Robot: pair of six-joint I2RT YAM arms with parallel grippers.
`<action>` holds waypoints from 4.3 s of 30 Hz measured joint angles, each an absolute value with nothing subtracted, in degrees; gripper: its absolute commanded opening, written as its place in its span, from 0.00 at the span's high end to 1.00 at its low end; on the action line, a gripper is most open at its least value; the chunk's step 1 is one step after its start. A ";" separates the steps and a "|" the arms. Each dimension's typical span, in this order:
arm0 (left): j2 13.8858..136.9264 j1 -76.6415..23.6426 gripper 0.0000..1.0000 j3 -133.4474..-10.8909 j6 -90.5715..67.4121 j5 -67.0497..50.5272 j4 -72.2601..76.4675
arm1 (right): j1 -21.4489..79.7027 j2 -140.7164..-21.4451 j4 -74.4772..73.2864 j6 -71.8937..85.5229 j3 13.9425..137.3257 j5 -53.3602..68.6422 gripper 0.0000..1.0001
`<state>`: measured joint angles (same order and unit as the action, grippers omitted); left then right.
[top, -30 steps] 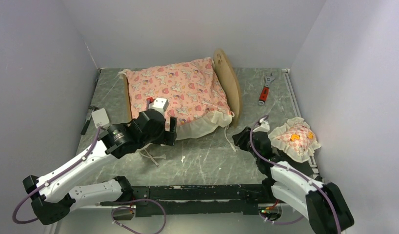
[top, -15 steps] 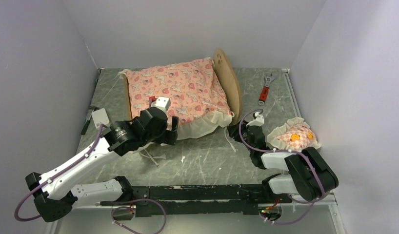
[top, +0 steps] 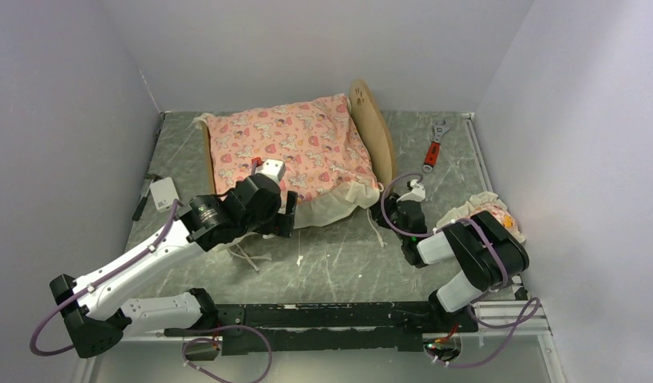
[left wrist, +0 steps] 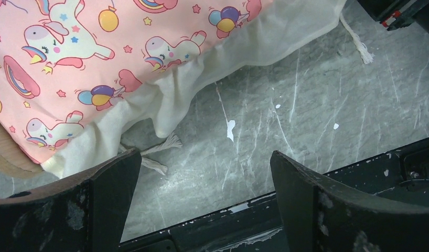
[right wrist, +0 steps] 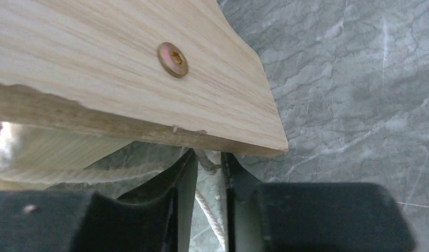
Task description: Set up the pet bed
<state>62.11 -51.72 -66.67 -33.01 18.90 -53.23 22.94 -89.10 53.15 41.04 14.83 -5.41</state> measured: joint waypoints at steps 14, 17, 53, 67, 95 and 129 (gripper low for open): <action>63.59 -51.72 0.00 -66.67 -32.99 15.25 -50.46 | 22.94 -74.52 39.48 41.85 12.84 -5.10 1.00; 65.17 -51.72 0.00 -66.67 -32.58 14.41 -49.60 | 22.94 -66.35 30.44 42.92 12.56 -5.52 1.00; 88.33 -60.84 0.05 -70.37 -34.09 12.67 -24.21 | 22.94 -49.08 -19.94 45.06 22.92 -1.56 0.96; 90.91 -60.84 0.05 -70.37 -33.85 12.25 -19.99 | 22.94 -62.00 -10.70 49.15 23.22 9.28 0.62; 90.91 -60.84 0.12 -70.35 -35.18 13.02 -19.14 | 23.90 -70.13 -3.90 41.50 25.02 -1.54 0.62; 111.42 -63.13 0.35 -80.73 -38.85 27.03 -8.29 | 24.10 -61.12 -7.42 42.63 20.43 -2.35 1.00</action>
<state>111.42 -63.13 -80.73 -38.85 27.03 -8.29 24.10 -61.12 -7.42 42.63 20.43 -2.35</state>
